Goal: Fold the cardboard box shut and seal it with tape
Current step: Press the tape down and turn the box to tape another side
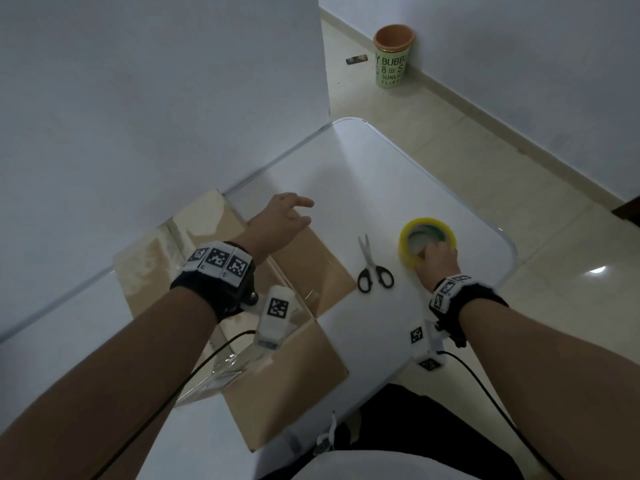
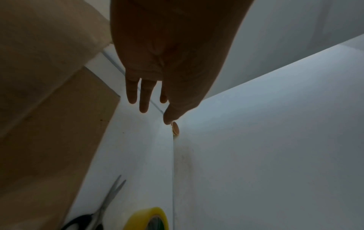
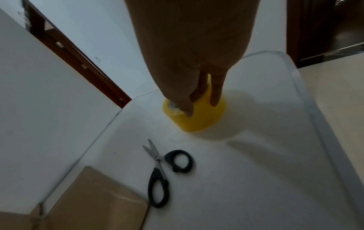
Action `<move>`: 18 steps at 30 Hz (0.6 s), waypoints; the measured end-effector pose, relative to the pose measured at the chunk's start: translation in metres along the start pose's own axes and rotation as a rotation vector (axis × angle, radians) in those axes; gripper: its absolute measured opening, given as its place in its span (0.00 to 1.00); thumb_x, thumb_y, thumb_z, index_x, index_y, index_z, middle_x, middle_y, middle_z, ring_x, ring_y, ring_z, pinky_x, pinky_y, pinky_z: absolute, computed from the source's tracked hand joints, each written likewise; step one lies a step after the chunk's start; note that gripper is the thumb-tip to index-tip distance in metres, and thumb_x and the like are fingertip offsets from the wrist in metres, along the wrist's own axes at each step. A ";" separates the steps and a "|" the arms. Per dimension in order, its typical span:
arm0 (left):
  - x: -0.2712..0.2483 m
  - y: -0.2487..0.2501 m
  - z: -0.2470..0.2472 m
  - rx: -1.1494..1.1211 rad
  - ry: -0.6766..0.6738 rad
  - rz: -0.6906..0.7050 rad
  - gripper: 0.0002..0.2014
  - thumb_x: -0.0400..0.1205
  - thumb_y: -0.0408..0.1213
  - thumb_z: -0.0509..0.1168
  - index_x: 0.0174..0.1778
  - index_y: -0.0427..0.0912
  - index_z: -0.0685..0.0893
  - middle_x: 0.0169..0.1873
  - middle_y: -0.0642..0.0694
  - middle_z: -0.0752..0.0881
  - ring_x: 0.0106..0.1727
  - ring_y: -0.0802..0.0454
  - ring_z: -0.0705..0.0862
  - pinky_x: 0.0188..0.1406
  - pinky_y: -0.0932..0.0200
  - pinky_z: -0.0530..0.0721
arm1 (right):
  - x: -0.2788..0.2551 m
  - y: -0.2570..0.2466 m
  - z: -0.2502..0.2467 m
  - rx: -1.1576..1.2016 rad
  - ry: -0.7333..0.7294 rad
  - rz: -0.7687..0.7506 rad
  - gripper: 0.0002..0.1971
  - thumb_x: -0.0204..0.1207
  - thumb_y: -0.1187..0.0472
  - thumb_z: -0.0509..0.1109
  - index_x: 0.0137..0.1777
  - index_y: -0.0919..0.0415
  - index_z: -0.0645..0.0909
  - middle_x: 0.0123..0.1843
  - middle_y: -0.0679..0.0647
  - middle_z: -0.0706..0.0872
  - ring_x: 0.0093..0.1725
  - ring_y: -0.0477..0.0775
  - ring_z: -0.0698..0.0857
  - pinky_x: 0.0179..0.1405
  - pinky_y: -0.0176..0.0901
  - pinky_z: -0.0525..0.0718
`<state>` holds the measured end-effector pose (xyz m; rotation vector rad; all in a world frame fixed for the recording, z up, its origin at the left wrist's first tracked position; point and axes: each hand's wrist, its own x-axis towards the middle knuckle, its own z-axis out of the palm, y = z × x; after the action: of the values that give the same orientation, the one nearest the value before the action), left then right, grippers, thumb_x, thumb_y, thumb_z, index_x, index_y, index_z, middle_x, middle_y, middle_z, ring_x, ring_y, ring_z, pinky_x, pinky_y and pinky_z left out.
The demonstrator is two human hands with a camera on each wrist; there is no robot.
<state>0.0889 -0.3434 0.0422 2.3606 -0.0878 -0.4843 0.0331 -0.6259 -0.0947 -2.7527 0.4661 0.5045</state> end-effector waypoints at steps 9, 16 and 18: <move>-0.077 -0.051 -0.004 0.112 0.013 0.050 0.05 0.82 0.42 0.67 0.50 0.48 0.86 0.42 0.54 0.85 0.41 0.58 0.81 0.40 0.67 0.76 | -0.067 -0.078 0.004 1.094 -0.268 0.038 0.09 0.81 0.59 0.67 0.55 0.65 0.81 0.47 0.58 0.86 0.47 0.56 0.83 0.44 0.42 0.80; -0.118 -0.068 0.017 0.450 -0.116 0.159 0.17 0.75 0.59 0.68 0.37 0.50 0.73 0.33 0.54 0.78 0.32 0.55 0.74 0.29 0.61 0.71 | -0.117 -0.125 0.036 1.563 -0.775 -0.022 0.12 0.83 0.51 0.64 0.43 0.58 0.81 0.44 0.52 0.84 0.47 0.50 0.83 0.55 0.41 0.80; -0.122 -0.072 0.024 0.571 -0.121 0.164 0.16 0.77 0.57 0.66 0.38 0.49 0.71 0.34 0.55 0.75 0.35 0.54 0.74 0.27 0.61 0.67 | -0.123 -0.129 0.046 1.587 -0.717 -0.022 0.10 0.82 0.55 0.66 0.42 0.59 0.80 0.42 0.52 0.84 0.46 0.49 0.83 0.53 0.40 0.80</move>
<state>-0.0383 -0.2814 0.0166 2.8409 -0.5346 -0.5778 -0.0420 -0.4618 -0.0582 -0.9764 0.3620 0.6403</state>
